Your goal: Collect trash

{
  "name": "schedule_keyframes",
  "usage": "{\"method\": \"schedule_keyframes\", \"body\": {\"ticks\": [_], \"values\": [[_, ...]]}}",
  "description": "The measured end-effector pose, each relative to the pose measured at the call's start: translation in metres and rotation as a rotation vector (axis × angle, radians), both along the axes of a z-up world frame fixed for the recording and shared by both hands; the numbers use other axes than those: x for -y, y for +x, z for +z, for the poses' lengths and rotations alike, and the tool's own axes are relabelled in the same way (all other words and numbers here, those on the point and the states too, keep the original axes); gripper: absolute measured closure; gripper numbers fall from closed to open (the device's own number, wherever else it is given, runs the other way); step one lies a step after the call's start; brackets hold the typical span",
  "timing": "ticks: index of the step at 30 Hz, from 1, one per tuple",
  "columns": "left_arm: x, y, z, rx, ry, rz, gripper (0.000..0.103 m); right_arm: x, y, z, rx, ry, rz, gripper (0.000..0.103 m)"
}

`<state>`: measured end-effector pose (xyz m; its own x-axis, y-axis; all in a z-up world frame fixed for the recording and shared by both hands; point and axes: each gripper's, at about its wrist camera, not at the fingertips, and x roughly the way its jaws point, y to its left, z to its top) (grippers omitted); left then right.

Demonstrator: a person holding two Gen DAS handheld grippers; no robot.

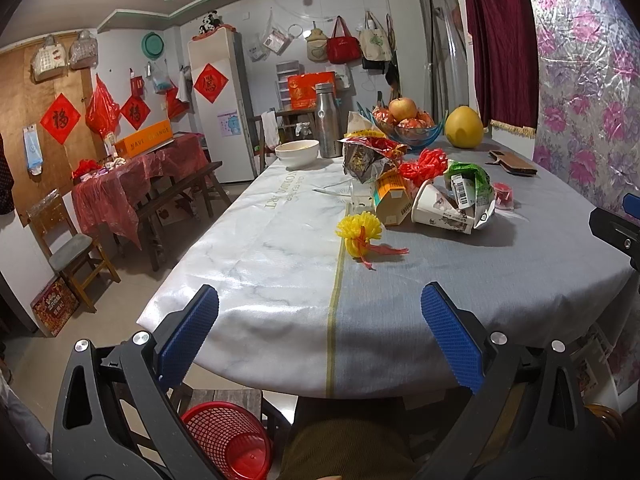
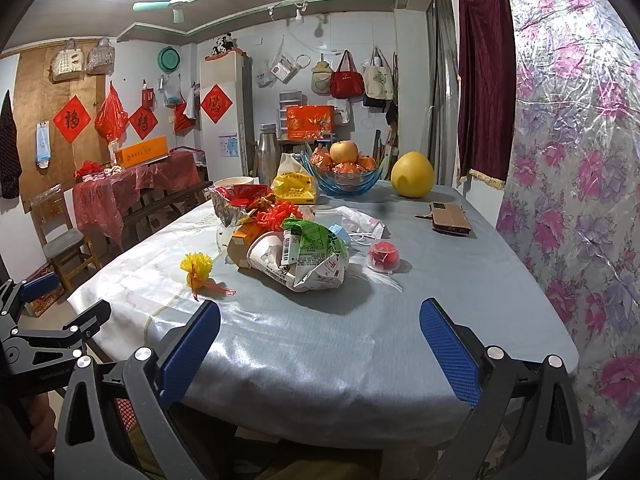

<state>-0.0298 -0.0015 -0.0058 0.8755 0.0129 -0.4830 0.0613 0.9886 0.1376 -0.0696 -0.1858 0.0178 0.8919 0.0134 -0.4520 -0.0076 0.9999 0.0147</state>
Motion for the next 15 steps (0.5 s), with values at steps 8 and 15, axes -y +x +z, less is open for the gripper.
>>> {"method": "schedule_keyframes", "body": {"ticks": [8, 15], "values": [[-0.0008, 0.0001, 0.0001, -0.001, -0.001, 0.000, 0.006, -0.0024, -0.0013, -0.0023, -0.001, 0.002, 0.002, 0.005], [-0.0006, -0.0007, 0.0003, -0.003, 0.000, -0.001, 0.006, -0.0013, -0.0004, -0.0025, -0.002, 0.006, 0.001, 0.005]]}}
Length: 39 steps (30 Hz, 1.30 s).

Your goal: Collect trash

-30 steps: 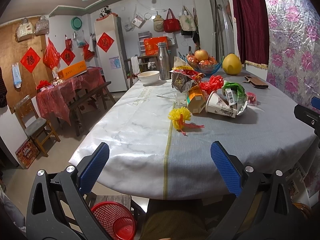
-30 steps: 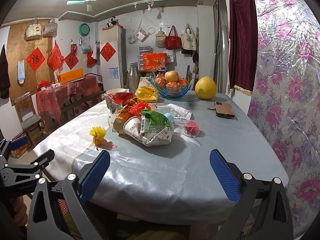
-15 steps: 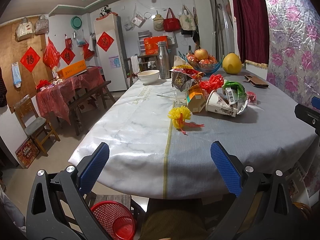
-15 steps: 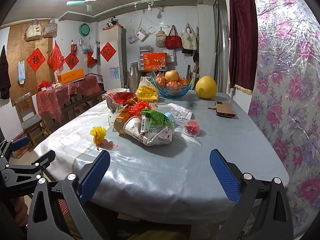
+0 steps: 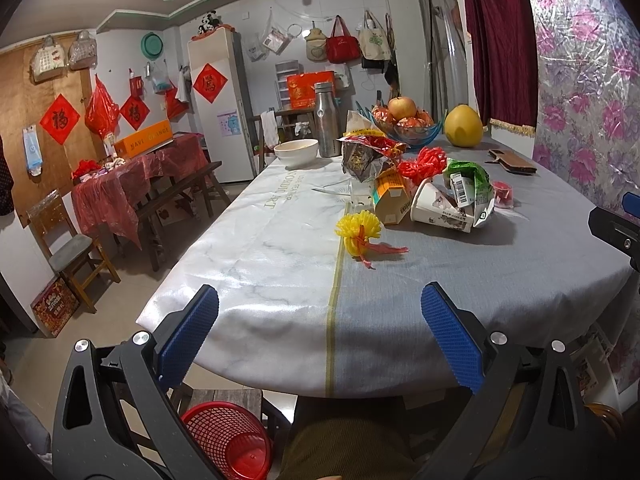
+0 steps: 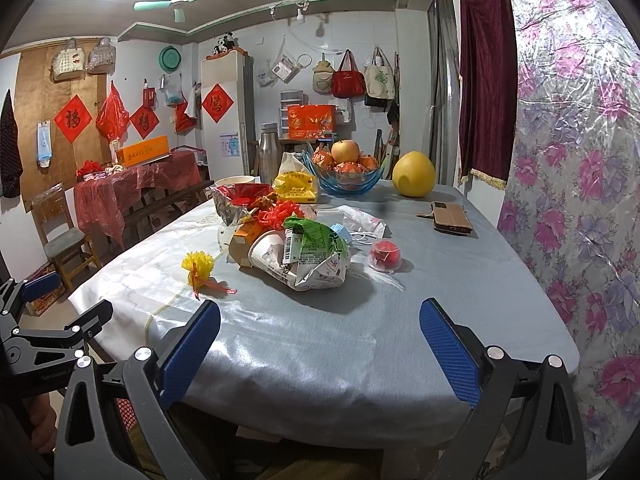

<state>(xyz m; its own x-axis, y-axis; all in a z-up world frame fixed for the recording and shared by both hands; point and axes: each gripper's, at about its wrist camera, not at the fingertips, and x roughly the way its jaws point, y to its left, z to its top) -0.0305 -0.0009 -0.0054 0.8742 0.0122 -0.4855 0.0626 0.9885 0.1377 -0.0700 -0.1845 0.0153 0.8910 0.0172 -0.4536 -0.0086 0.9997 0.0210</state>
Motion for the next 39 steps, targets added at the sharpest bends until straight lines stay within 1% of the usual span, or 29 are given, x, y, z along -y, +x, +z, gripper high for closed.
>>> {"method": "schedule_keyframes", "body": {"ticks": [7, 10, 14, 16, 19, 20, 21, 24, 25, 27, 29, 32, 33, 38, 39], "values": [[-0.001, 0.000, 0.000, -0.001, 0.000, 0.001, 0.006, -0.002, -0.001, -0.001, -0.006, -0.001, 0.002, 0.005], [0.001, -0.002, 0.000, -0.005, 0.001, 0.000, 0.006, 0.001, 0.005, -0.001, -0.010, -0.001, 0.004, 0.005], [0.001, -0.005, -0.001, -0.007, 0.001, -0.001, 0.006, 0.005, 0.008, -0.008, -0.008, 0.002, 0.009, 0.005], [0.002, -0.007, -0.002, -0.010, 0.000, -0.002, 0.006, 0.004, 0.008, -0.009, -0.015, 0.000, 0.008, 0.005], [0.000, -0.007, -0.005, -0.019, -0.002, -0.004, 0.006, 0.008, 0.011, -0.011, -0.062, 0.011, 0.008, 0.005], [-0.001, -0.004, -0.007, -0.025, -0.004, -0.007, 0.006, 0.007, 0.011, -0.011, -0.064, 0.013, 0.008, 0.005], [-0.002, 0.000, -0.009, -0.033, -0.003, -0.009, 0.006, 0.010, 0.014, -0.013, -0.123, 0.010, 0.007, 0.005], [-0.003, 0.006, -0.013, -0.049, -0.001, -0.013, 0.006, 0.013, 0.018, -0.017, -0.144, 0.003, 0.004, 0.005], [-0.004, 0.008, -0.014, -0.054, -0.002, -0.013, 0.006, 0.014, 0.019, -0.018, -0.144, -0.001, 0.002, 0.005], [-0.009, 0.013, -0.018, -0.071, -0.015, -0.006, 0.006, 0.017, 0.025, -0.024, -0.105, -0.048, -0.005, 0.005], [-0.018, 0.021, -0.022, -0.092, -0.044, -0.001, 0.006, 0.021, 0.029, -0.029, -0.119, -0.036, -0.008, 0.005], [-0.026, 0.031, -0.026, -0.113, -0.064, 0.009, 0.006, 0.028, 0.035, -0.037, -0.134, -0.015, -0.014, 0.005], [-0.029, 0.037, -0.029, -0.129, -0.075, -0.005, 0.006, 0.030, 0.038, -0.041, -0.130, 0.007, -0.016, 0.005], [-0.025, 0.064, -0.036, -0.179, -0.095, -0.043, 0.006, 0.039, 0.057, -0.055, -0.163, 0.023, -0.016, 0.005], [-0.022, 0.077, -0.036, -0.187, -0.106, -0.057, 0.006, 0.040, 0.059, -0.055, -0.165, -0.002, -0.017, 0.005]]}}
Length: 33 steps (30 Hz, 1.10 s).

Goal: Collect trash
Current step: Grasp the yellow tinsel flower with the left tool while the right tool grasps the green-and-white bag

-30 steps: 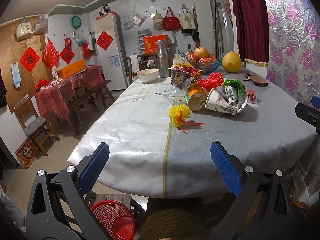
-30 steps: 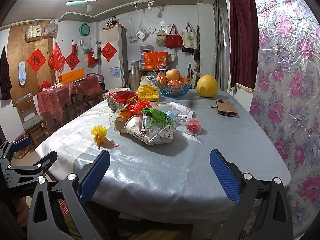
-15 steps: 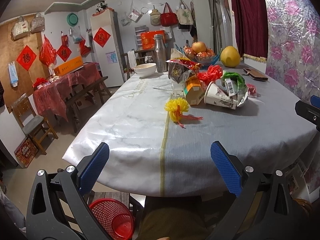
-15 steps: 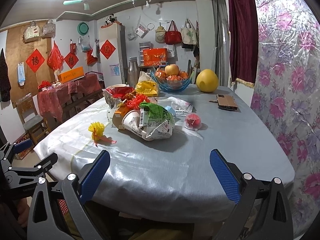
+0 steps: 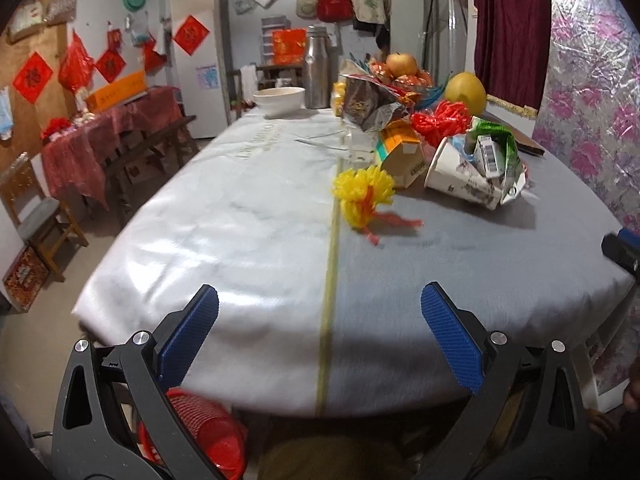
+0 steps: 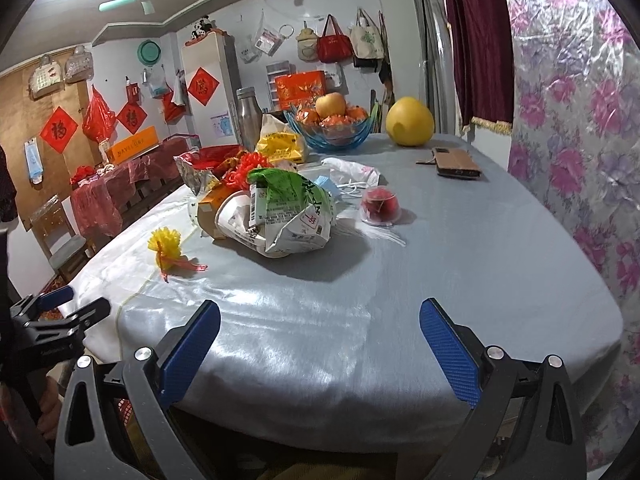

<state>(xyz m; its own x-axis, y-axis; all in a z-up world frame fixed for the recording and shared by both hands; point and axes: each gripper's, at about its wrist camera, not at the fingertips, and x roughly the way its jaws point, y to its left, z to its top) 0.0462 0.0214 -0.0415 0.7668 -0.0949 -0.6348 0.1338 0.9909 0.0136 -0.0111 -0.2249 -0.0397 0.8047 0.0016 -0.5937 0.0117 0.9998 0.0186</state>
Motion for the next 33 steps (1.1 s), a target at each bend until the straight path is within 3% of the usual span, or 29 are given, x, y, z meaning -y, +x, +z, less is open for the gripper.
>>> {"method": "schedule_keyframes", "body": {"ticks": [5, 9, 12, 15, 16, 17, 22, 26, 28, 29, 30, 33], "values": [[0.017, 0.046, 0.007, 0.010, -0.011, -0.041, 0.006, 0.000, 0.019, -0.003, -0.014, 0.007, 0.014, 0.005], [0.029, 0.094, 0.000, -0.035, -0.023, -0.038, 0.006, 0.000, 0.030, -0.004, -0.022, 0.023, 0.019, 0.005], [0.032, 0.112, -0.007, -0.062, -0.035, -0.033, 0.015, 0.000, 0.039, -0.005, -0.030, 0.033, 0.021, 0.005], [0.031, 0.118, -0.013, -0.094, -0.060, -0.045, 0.041, 0.000, 0.053, -0.003, -0.029, 0.034, 0.036, 0.005], [0.031, 0.119, -0.016, -0.109, -0.069, -0.053, 0.054, -0.002, 0.062, -0.002, -0.028, 0.040, 0.048, 0.005], [0.030, 0.119, -0.017, -0.118, -0.079, -0.058, 0.059, -0.004, 0.068, 0.000, -0.030, 0.056, 0.060, 0.005], [0.009, 0.094, -0.008, -0.073, -0.110, -0.027, 0.060, -0.014, 0.114, -0.003, -0.068, 0.076, 0.106, 0.005], [-0.016, 0.077, 0.001, -0.057, -0.122, 0.005, 0.060, -0.012, 0.152, -0.013, -0.113, 0.164, 0.098, 0.005], [-0.027, 0.070, 0.005, -0.049, -0.127, 0.021, 0.060, -0.005, 0.161, -0.020, -0.132, 0.225, 0.096, 0.016], [-0.031, 0.067, 0.007, -0.044, -0.126, 0.030, 0.060, -0.002, 0.161, -0.022, -0.135, 0.263, 0.112, 0.040], [-0.036, 0.063, 0.008, -0.037, -0.125, 0.039, 0.060, 0.001, 0.160, -0.024, -0.144, 0.301, 0.139, 0.051], [-0.046, 0.053, 0.009, -0.027, -0.127, 0.057, 0.060, 0.004, 0.150, -0.024, -0.126, 0.338, 0.188, 0.057]]}}
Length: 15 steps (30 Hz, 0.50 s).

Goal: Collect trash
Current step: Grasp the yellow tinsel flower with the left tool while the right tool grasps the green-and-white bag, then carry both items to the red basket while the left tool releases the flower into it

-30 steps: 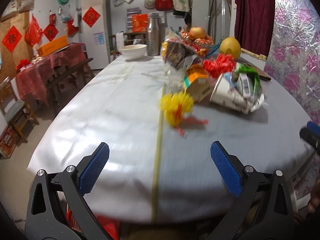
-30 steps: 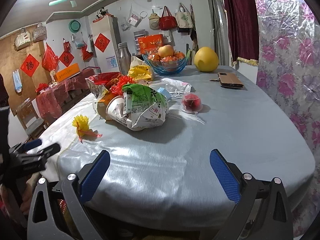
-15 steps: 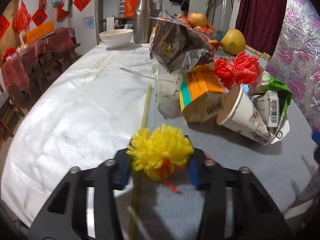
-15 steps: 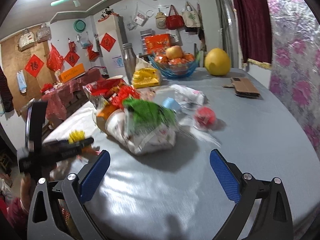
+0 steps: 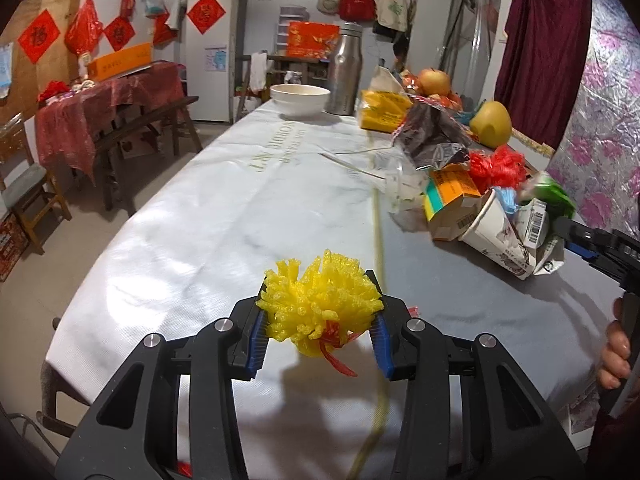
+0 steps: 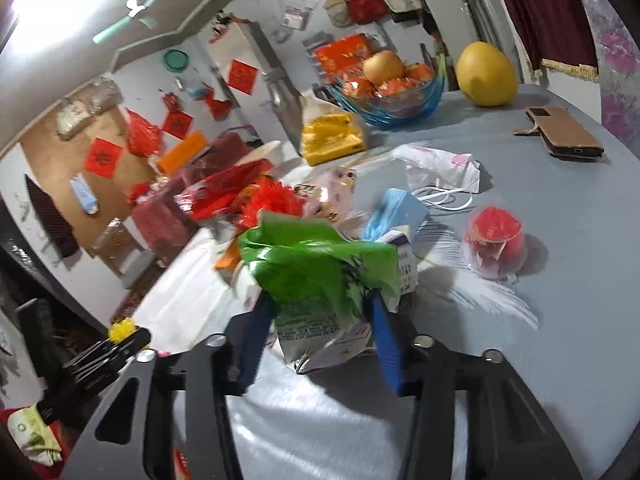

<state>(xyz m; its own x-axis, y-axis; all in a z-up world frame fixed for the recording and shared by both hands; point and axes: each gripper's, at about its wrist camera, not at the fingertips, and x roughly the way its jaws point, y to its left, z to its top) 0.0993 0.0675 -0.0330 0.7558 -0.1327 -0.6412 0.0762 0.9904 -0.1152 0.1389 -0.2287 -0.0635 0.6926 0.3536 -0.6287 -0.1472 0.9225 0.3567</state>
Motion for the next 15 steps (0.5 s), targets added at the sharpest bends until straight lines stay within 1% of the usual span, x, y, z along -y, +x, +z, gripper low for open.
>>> {"method": "schedule_keyframes", "body": {"ticks": [4, 7, 9, 11, 15], "values": [[-0.005, -0.007, -0.005, -0.008, -0.002, 0.017, 0.060, -0.002, -0.011, 0.005, 0.028, -0.009, -0.012, 0.057], [-0.010, -0.015, -0.007, -0.006, -0.003, 0.030, 0.060, 0.001, -0.028, 0.014, 0.059, 0.015, -0.026, 0.057], [-0.015, -0.021, -0.004, 0.007, 0.004, 0.041, 0.060, 0.000, -0.042, 0.023, 0.096, 0.004, -0.019, 0.057], [-0.022, -0.027, 0.000, 0.020, 0.007, 0.057, 0.060, -0.002, -0.052, 0.031, 0.127, 0.016, -0.003, 0.057], [-0.039, -0.035, 0.008, 0.034, -0.019, 0.083, 0.060, -0.007, -0.063, 0.042, 0.177, 0.020, 0.006, 0.058]]}}
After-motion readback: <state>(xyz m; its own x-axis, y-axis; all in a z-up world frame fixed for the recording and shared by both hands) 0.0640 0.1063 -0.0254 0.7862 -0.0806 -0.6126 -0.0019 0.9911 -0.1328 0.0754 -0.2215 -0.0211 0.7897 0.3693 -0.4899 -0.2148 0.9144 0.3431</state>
